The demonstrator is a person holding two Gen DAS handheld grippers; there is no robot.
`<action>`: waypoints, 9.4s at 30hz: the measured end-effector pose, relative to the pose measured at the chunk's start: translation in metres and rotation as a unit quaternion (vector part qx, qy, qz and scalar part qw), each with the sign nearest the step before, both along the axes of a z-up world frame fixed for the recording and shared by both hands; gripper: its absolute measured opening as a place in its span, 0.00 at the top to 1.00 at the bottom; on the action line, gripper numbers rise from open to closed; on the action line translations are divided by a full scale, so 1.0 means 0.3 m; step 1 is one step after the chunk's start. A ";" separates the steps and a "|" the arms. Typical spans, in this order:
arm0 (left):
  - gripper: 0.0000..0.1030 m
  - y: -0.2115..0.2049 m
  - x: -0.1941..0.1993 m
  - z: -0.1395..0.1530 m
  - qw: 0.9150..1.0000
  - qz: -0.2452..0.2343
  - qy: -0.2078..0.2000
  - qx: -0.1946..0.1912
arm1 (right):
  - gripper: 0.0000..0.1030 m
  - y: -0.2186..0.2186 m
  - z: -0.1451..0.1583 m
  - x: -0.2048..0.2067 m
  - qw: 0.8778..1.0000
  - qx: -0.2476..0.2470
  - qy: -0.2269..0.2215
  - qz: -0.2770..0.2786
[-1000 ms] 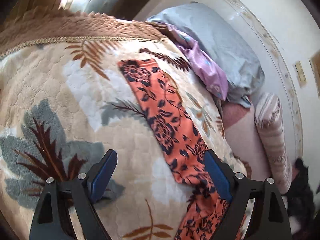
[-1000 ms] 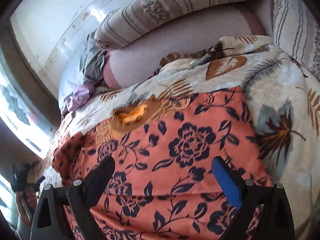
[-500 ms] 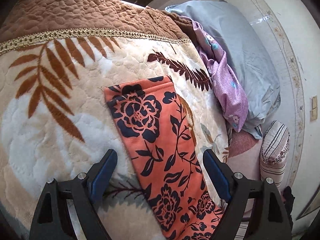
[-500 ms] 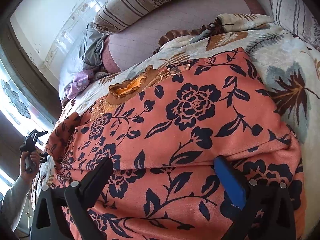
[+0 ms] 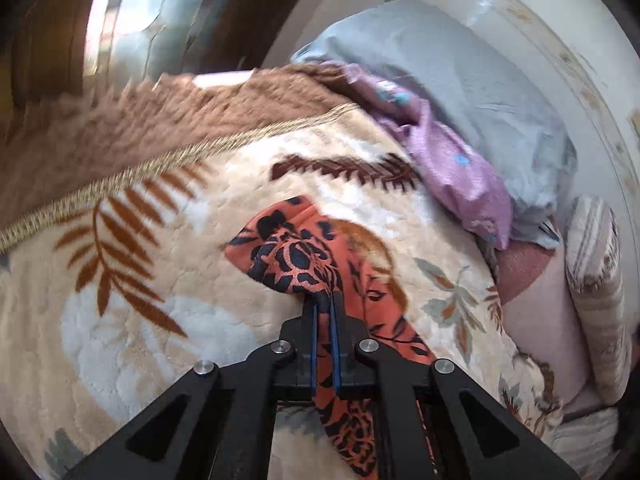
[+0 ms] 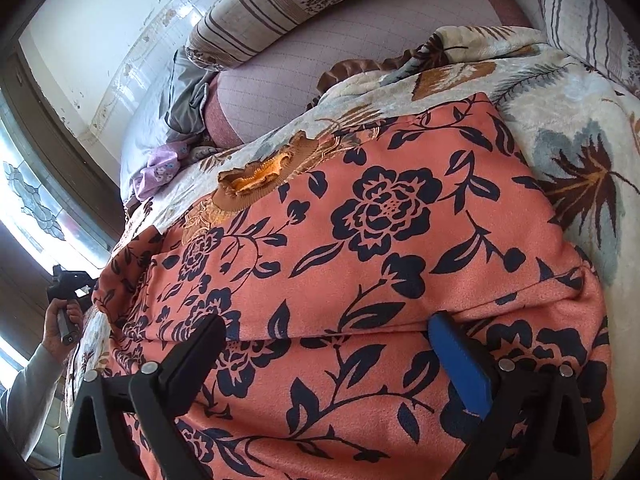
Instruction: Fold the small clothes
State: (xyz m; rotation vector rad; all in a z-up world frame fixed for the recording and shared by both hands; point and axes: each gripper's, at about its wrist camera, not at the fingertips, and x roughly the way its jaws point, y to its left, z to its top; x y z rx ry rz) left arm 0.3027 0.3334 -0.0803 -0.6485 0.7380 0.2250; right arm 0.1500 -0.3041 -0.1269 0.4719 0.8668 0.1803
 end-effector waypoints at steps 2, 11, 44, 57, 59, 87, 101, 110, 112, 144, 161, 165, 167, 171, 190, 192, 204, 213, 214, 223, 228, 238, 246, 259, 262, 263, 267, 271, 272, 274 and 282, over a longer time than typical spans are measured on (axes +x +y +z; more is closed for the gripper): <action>0.95 -0.137 -0.037 0.165 0.996 -0.044 -0.051 0.051 | 0.01 -0.006 -0.001 -0.003 1.000 0.008 -0.004 -0.001; 0.95 -0.940 -0.215 0.649 0.935 -0.281 -0.203 0.081 | 0.01 -0.048 -0.005 -0.020 0.998 0.055 -0.023 -0.006; 0.30 -0.685 -0.304 -0.168 0.976 -0.202 0.061 0.052 | 0.80 -0.051 0.147 0.198 0.969 -0.203 0.138 -0.021; 0.30 -0.719 -0.329 -0.085 0.976 -0.192 0.010 0.099 | 0.24 -0.177 0.215 0.133 0.986 -0.106 0.089 -0.096; 0.26 -0.744 -0.313 -0.107 0.970 -0.206 0.031 0.123 | 0.24 -0.172 0.251 0.169 0.990 -0.088 0.066 -0.084; 0.27 -0.717 -0.292 -0.103 0.973 -0.209 0.059 0.081 | 0.11 -0.070 0.053 0.261 0.988 -0.106 0.094 -0.058; 0.59 -0.574 0.091 -0.141 0.976 -0.149 0.129 0.097 | 0.06 -0.082 0.008 0.195 0.995 -0.095 0.038 -0.018; 0.32 -0.712 0.059 -0.210 0.955 -0.235 0.131 0.124 | 0.01 -0.066 -0.004 0.202 0.994 -0.102 0.035 -0.007; 0.32 -0.732 0.036 -0.174 0.958 -0.213 0.115 0.154 | 0.01 -0.062 -0.006 0.210 0.993 -0.106 0.041 -0.006; 0.13 -0.814 -0.918 -0.194 0.943 -0.228 0.082 0.227 | 0.01 -0.320 0.053 -0.524 0.988 0.106 0.042 -0.105; 0.10 -0.872 -0.963 -0.076 0.941 -0.251 0.021 0.226 | 0.01 -0.308 0.066 -0.521 0.989 0.091 0.054 -0.103; 0.10 -0.860 -0.908 -0.006 0.948 -0.248 -0.012 0.197 | 0.01 -0.320 0.121 -0.508 0.989 0.079 0.063 -0.111; 0.10 -0.861 -0.852 0.021 0.952 -0.248 -0.029 0.177 | 0.01 -0.332 0.178 -0.481 0.991 0.061 0.047 -0.107; 0.10 -0.907 -0.660 0.048 0.951 -0.267 -0.042 0.149 | 0.01 -0.360 0.266 -0.322 0.995 0.048 0.029 -0.083; 0.10 -1.117 -0.213 -0.189 0.933 -0.303 0.039 0.192 | 0.79 -0.432 0.093 0.246 0.985 -0.093 0.126 -0.078; 0.08 -1.116 -0.211 -0.193 0.932 -0.306 0.036 0.190 | 0.61 -0.463 0.113 0.290 0.990 -0.023 0.114 -0.085; 0.05 -1.007 -0.267 -0.114 0.946 -0.280 0.029 0.160 | 0.71 -0.448 0.121 0.331 0.967 -0.105 0.113 -0.201; 0.05 -0.560 -0.693 -0.023 0.977 -0.187 0.086 0.057 | 0.07 -0.472 0.195 -0.231 0.987 0.052 0.137 -0.072; 0.05 -0.542 -0.745 -0.030 0.977 -0.187 0.096 0.041 | 0.07 -0.464 0.189 -0.288 0.985 0.068 0.150 -0.049; 0.05 -0.653 -1.005 -0.149 0.946 -0.268 0.180 0.033 | 0.08 -0.447 0.058 -0.645 0.962 0.146 0.230 -0.018; 0.05 -0.683 -1.033 -0.152 0.945 -0.266 0.185 0.051 | 0.17 -0.376 0.047 -0.687 0.961 0.142 0.235 0.026; 0.35 -0.652 -1.027 -0.171 0.949 -0.245 0.196 0.023 | 0.49 -0.360 0.027 -0.721 0.962 0.129 0.237 0.038; 0.70 -0.578 -1.052 -0.177 0.951 -0.224 0.215 0.005 | 0.47 -0.341 0.035 -0.713 0.964 0.120 0.232 0.044; 0.94 -0.613 -1.099 -0.132 0.943 -0.267 0.196 0.023 | 0.92 -0.336 0.050 -0.710 0.962 0.117 0.242 0.041; 0.94 -0.587 -1.099 -0.040 0.954 -0.257 0.153 0.011 | 0.92 -0.373 0.114 -0.719 0.964 0.172 0.202 0.028; 0.93 -0.580 -1.096 -0.014 0.956 -0.257 0.141 0.008 | 0.92 -0.384 0.134 -0.721 0.964 0.184 0.189 0.025; 0.93 -0.582 -1.060 -0.047 0.952 -0.261 0.160 0.017 | 0.91 -0.399 0.118 -0.705 0.960 0.202 0.193 0.023; 0.86 -0.616 -1.060 -0.148 0.941 -0.263 0.206 0.043 | 0.87 -0.386 0.018 -0.695 0.949 0.195 0.249 0.015; 0.77 -0.625 -1.061 -0.157 0.939 -0.265 0.214 0.054 | 0.83 -0.385 0.010 -0.694 0.949 0.188 0.253 0.012; 0.63 -0.637 -1.063 -0.151 0.938 -0.272 0.207 0.059 | 0.66 -0.377 0.011 -0.691 0.949 0.194 0.246 0.020; 0.94 -0.665 -1.044 -0.152 0.936 -0.286 0.201 0.049 | 0.89 -0.334 0.006 -0.675 0.950 0.166 0.262 0.037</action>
